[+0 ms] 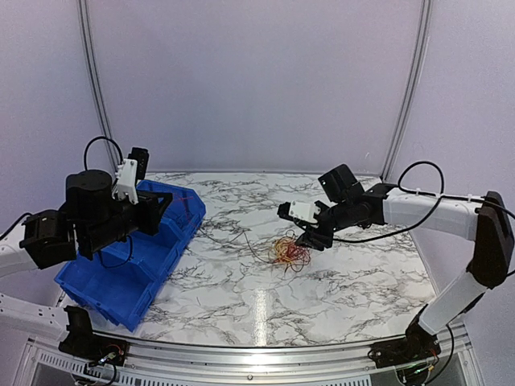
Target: Untangle the cables
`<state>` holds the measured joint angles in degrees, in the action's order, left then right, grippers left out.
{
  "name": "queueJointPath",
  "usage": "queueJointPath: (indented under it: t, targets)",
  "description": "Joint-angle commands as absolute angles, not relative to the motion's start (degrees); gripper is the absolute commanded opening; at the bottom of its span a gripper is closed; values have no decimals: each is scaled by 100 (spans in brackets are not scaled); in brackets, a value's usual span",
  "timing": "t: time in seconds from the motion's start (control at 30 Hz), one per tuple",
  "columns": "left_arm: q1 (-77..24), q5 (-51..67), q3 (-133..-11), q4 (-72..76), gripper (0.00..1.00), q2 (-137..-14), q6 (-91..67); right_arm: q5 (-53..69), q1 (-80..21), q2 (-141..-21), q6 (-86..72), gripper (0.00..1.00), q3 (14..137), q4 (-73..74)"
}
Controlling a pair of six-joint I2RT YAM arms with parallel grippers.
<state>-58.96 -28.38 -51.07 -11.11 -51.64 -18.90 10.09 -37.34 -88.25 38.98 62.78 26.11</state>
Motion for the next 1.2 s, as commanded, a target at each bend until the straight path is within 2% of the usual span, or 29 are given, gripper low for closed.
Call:
queueJointPath:
  t: [0.0,0.07,0.2,0.33,0.47,0.67,0.9,1.07,1.17]
  targets:
    - [-5880,-2250,-4869,-970,10,-5470,-2143,804,-4199,-9185,4244,62,6062,2671]
    - [-5880,-2164,-4789,-1077,24,-5537,-2310,957,-4253,-9377,4204,62,6129,2553]
    - [-5880,-2170,-4586,-1030,42,-5566,-2391,1046,-4307,-9808,4127,62,6309,2364]
    - [-5873,-2065,-4436,-659,52,-6019,-2283,741,-4333,-10088,4069,62,6100,2124]
    - [-5835,-1680,-4320,354,57,-6865,-2194,545,-4336,-10071,4052,62,5819,1900]
    - [-5414,-663,-5140,781,60,-8823,-1884,492,-4339,-10027,4059,61,5677,1744]
    - [-4976,334,-5809,1087,62,-10160,-1901,492,-4333,-10148,4075,61,5607,1705]
    - [-4925,716,-6342,1090,55,-10877,-1908,459,-4337,-10177,4100,61,5607,1698]
    - [-4906,845,-6638,1054,42,-11159,-1919,448,-4334,-10208,4096,61,5601,1696]
